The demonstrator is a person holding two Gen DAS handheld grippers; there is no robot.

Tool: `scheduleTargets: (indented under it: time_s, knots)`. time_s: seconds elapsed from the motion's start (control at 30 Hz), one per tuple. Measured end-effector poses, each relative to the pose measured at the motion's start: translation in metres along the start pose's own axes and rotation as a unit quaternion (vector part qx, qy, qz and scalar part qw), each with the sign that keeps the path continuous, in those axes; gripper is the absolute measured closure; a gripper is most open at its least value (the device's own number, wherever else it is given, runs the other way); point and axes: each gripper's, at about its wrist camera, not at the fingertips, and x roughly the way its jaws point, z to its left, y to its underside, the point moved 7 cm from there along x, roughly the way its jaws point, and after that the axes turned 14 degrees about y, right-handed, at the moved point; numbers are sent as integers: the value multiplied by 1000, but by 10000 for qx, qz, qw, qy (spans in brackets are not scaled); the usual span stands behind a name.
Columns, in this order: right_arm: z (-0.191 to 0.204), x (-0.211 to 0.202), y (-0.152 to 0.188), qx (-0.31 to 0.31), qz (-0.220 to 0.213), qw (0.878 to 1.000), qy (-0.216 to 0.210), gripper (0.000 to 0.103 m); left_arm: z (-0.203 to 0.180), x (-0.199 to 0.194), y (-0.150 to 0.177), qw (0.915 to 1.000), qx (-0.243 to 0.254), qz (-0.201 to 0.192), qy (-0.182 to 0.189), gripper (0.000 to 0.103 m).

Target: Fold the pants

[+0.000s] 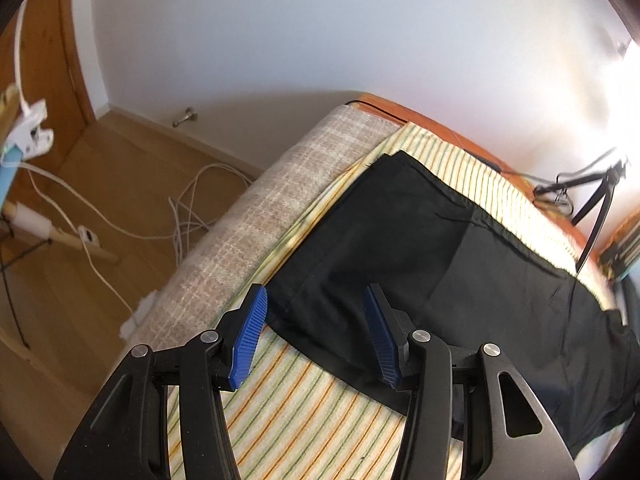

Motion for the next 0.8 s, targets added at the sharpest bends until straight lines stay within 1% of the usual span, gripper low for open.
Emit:
scheduleTargets:
  time_s: [0.07, 0.1, 0.13, 0.17, 0.23, 0.27, 0.3, 0.33, 0.37, 0.4, 0.5, 0.6, 0.63, 0.73, 0.8]
  knots:
    - [1, -9, -1, -330, -147, 9984, 432, 98, 9, -3, -1, 9996, -269, -22, 99, 52]
    - [-3, -4, 2, -594, -121, 9946, 846, 98, 14, -3, -1, 9989, -436, -24, 189, 50]
    - [-7, 2, 7, -794, -31, 9905, 1120, 98, 18, -2, -1, 9980, -578, -7, 264, 49]
    - [-11, 12, 14, -928, 194, 9875, 1256, 98, 24, 0, 0, 9962, -789, 30, 367, 49]
    - [-22, 20, 22, -859, 386, 9861, 1369, 97, 32, 2, 1, 9927, -1091, 69, 516, 49]
    - [-26, 18, 23, -821, 358, 9851, 1466, 93, 36, 3, 2, 9908, -1222, 90, 578, 49]
    - [-27, 16, 24, -815, 293, 9849, 1501, 83, 38, 5, 3, 9902, -1262, 107, 583, 49]
    - [-25, 12, 23, -817, 201, 9850, 1504, 76, 40, 7, 3, 9903, -1261, 128, 567, 49]
    - [-21, 7, 21, -826, 91, 9858, 1461, 62, 41, 10, 4, 9902, -1265, 184, 563, 49]
    - [-17, 1, 20, -845, -6, 9864, 1408, 56, 42, 12, 6, 9896, -1297, 238, 577, 49]
    - [0, -9, 15, -933, -193, 9874, 1266, 56, 43, 13, 8, 9881, -1387, 205, 632, 48]
    - [21, -12, 12, -1016, -250, 9886, 1083, 56, 44, 10, 9, 9847, -1549, 179, 773, 46]
    - [26, -12, 12, -1041, -261, 9890, 1014, 56, 44, 10, 9, 9837, -1586, 175, 831, 44]
    - [45, -15, 15, -1180, -295, 9890, 837, 56, 39, 14, 6, 9844, -1519, 154, 876, 42]
    - [60, -13, 15, -1248, -300, 9893, 697, 56, 31, 17, 3, 9868, -1380, 125, 841, 42]
